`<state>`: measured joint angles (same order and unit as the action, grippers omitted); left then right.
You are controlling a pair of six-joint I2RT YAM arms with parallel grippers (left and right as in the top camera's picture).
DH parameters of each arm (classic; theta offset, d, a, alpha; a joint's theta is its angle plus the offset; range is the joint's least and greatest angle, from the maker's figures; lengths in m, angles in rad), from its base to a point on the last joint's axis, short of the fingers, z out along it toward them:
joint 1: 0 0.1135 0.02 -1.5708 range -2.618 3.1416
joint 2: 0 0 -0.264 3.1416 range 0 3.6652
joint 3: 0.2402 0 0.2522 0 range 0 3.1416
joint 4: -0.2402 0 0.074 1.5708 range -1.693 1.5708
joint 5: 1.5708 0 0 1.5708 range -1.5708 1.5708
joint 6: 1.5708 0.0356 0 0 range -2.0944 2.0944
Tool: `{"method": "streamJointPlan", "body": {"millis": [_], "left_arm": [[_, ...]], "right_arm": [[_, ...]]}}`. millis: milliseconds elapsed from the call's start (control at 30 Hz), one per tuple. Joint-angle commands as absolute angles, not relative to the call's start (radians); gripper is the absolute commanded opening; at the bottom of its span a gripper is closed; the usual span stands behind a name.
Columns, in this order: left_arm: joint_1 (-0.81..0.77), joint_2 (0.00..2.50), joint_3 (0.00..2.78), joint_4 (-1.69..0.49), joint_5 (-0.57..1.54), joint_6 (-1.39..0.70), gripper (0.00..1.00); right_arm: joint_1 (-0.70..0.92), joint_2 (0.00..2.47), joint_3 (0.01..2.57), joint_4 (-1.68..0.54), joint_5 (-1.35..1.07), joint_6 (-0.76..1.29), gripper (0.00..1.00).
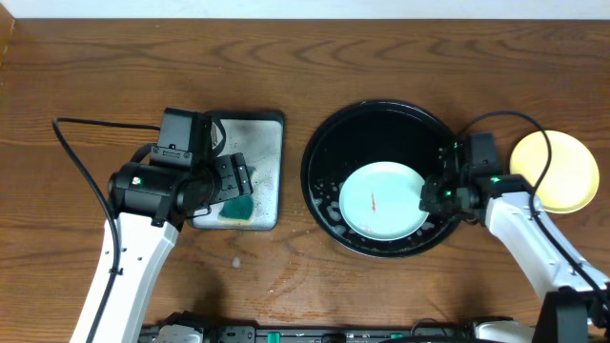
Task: Clean dirty plates on tray and stack at the side
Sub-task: 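Drag the remaining green plate to the tray center with the right gripper, then pick up the sponge from the basin with the left gripper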
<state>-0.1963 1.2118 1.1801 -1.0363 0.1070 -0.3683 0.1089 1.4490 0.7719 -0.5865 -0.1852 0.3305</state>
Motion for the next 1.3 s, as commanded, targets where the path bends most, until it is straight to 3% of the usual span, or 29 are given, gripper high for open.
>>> {"method": "streamJointPlan", "body": {"millis": [0,33,200,467,600,700,867,967,1033,1100,1133,1267], "left_arm": [[-0.193,1.212,1.187,-1.039,0.116,-0.363,0.83],[-0.193,1.212,1.187,-1.039,0.117,-0.363,0.83],[-0.193,1.212,1.187,-1.008,0.136,-0.386,0.83],[-0.193,1.250,1.134,-1.024,0.039,-0.387,0.83],[-0.193,1.314,1.017,-0.884,-0.039,-0.401,0.81],[-0.193,1.405,0.938,-0.727,-0.039,-0.401,0.64],[-0.193,1.576,0.915,-0.619,-0.038,-0.400,0.58],[-0.193,1.673,0.915,-0.582,-0.033,-0.400,0.49],[-0.193,1.716,0.915,-0.565,-0.026,-0.400,0.36],[-0.193,1.728,0.915,-0.562,-0.018,-0.400,0.13],[-0.193,1.725,0.916,-0.565,-0.013,-0.400,0.08],[-0.193,1.681,0.938,-0.607,-0.008,-0.388,0.07]], "right_arm": [[0.127,1.465,0.736,-0.503,-0.173,0.369,0.02],[0.127,1.464,0.737,-0.476,-0.162,0.334,0.14],[0.127,1.405,0.812,-0.477,-0.224,0.176,0.34],[0.148,1.164,0.886,-0.619,-0.305,0.095,0.39],[0.159,1.085,0.886,-0.709,-0.305,0.096,0.39],[0.159,1.071,0.886,-0.772,-0.306,0.097,0.38],[0.159,1.073,0.886,-0.840,-0.308,0.096,0.38],[0.159,1.073,0.886,-0.865,-0.307,0.096,0.39],[0.159,1.074,0.884,-0.871,-0.300,0.097,0.39],[0.159,1.077,0.881,-0.872,-0.282,0.101,0.39],[0.159,1.083,0.879,-0.873,-0.261,0.110,0.38],[0.157,1.137,0.871,-0.871,-0.168,0.162,0.35]]}}
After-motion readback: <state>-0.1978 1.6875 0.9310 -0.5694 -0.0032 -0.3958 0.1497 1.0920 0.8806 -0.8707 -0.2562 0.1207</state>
